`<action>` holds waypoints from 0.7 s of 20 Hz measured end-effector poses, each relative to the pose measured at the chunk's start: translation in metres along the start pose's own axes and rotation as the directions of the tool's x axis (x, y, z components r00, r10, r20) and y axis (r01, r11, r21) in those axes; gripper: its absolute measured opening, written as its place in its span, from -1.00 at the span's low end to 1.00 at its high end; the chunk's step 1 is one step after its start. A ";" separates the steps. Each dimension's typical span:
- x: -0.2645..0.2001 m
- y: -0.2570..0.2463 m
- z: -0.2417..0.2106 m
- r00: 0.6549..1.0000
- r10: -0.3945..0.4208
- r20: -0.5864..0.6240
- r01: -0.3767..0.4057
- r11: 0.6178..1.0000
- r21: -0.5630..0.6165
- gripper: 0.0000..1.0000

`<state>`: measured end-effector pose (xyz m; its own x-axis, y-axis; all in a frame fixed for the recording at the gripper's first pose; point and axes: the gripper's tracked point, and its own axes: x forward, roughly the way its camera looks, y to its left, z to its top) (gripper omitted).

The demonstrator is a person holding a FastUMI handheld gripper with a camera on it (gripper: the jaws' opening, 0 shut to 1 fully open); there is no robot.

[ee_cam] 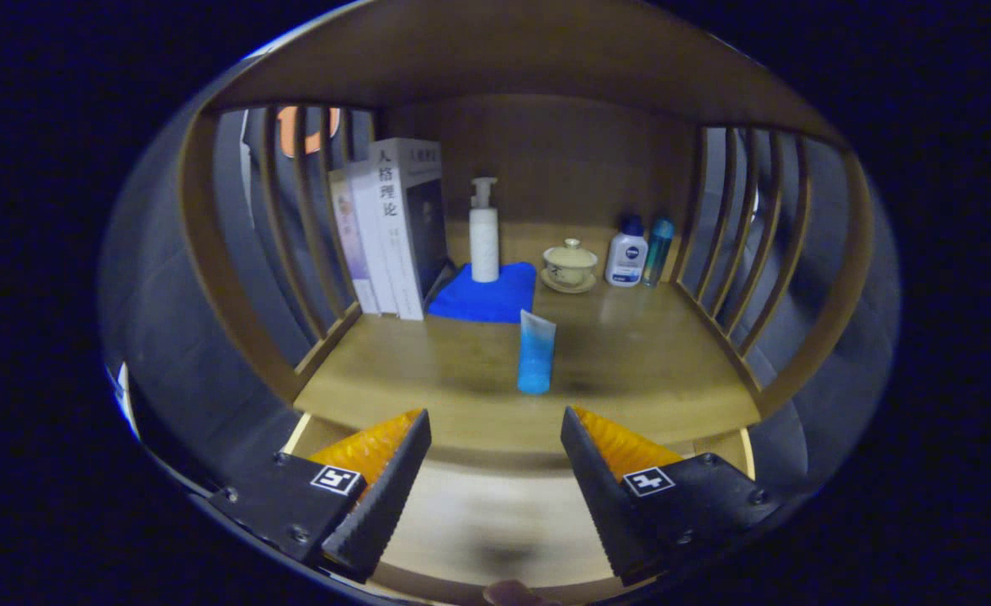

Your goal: Pull open the drawer, take out the items inside it, and place them on the countertop above the cabinet.

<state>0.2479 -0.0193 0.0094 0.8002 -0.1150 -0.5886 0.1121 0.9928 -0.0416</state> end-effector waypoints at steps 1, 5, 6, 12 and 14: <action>-0.012 0.001 -0.007 1.000 0.009 0.023 -0.009 1.000 -0.005 0.96; -0.065 0.007 -0.025 0.986 0.066 0.154 -0.064 0.998 -0.019 0.96; -0.075 0.009 -0.032 0.980 0.088 0.180 -0.083 0.996 -0.031 0.96; -0.119 0.008 -0.075 0.938 0.114 0.327 -0.086 0.992 -0.097 0.97; -0.125 0.006 -0.092 0.925 0.102 0.366 -0.068 0.992 -0.103 0.97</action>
<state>0.0940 0.0040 0.0086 0.9672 -0.0171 -0.2535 -0.0046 0.9964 -0.0845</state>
